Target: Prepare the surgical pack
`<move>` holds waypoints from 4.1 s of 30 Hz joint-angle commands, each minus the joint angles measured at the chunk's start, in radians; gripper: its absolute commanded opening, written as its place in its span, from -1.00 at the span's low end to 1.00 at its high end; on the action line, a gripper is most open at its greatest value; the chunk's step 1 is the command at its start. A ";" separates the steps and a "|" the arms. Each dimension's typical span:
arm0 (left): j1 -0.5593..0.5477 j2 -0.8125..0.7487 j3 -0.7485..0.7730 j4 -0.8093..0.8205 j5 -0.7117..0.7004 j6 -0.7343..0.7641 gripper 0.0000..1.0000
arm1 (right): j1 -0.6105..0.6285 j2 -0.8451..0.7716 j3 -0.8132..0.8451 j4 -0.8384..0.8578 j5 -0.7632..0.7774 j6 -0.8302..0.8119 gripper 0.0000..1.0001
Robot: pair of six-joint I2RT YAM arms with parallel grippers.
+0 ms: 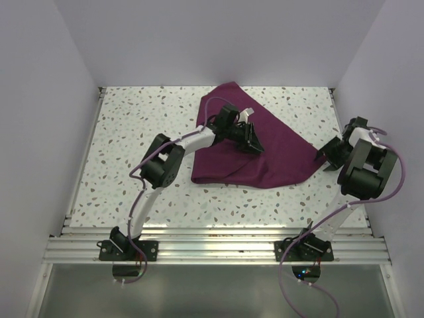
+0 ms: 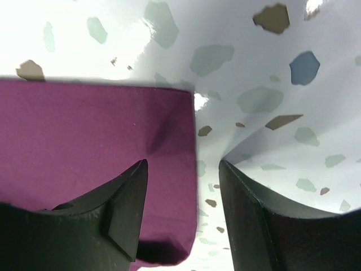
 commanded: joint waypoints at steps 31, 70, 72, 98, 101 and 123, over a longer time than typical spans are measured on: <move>-0.009 0.039 0.039 0.026 0.036 -0.031 -0.41 | 0.083 -0.195 0.028 0.097 -0.199 0.033 -1.00; 0.393 -0.584 -0.748 -0.328 -0.273 0.354 -0.44 | 1.001 0.053 0.815 -0.123 -0.066 0.075 -1.00; 0.384 -0.580 -0.741 -0.319 -0.265 0.344 -0.45 | 1.036 0.084 0.824 -0.118 -0.055 0.086 -1.00; 0.419 -0.665 -0.731 -0.457 -0.308 0.437 -0.25 | 1.162 0.338 0.763 -0.058 -0.077 0.111 -0.67; 0.444 -0.713 -0.667 -0.511 -0.303 0.488 -0.19 | 1.147 0.303 0.795 -0.113 -0.081 0.063 -0.20; 0.425 -0.503 -0.514 -0.162 0.011 0.230 -0.49 | 0.795 -0.309 -0.145 0.103 -0.339 -0.081 -1.00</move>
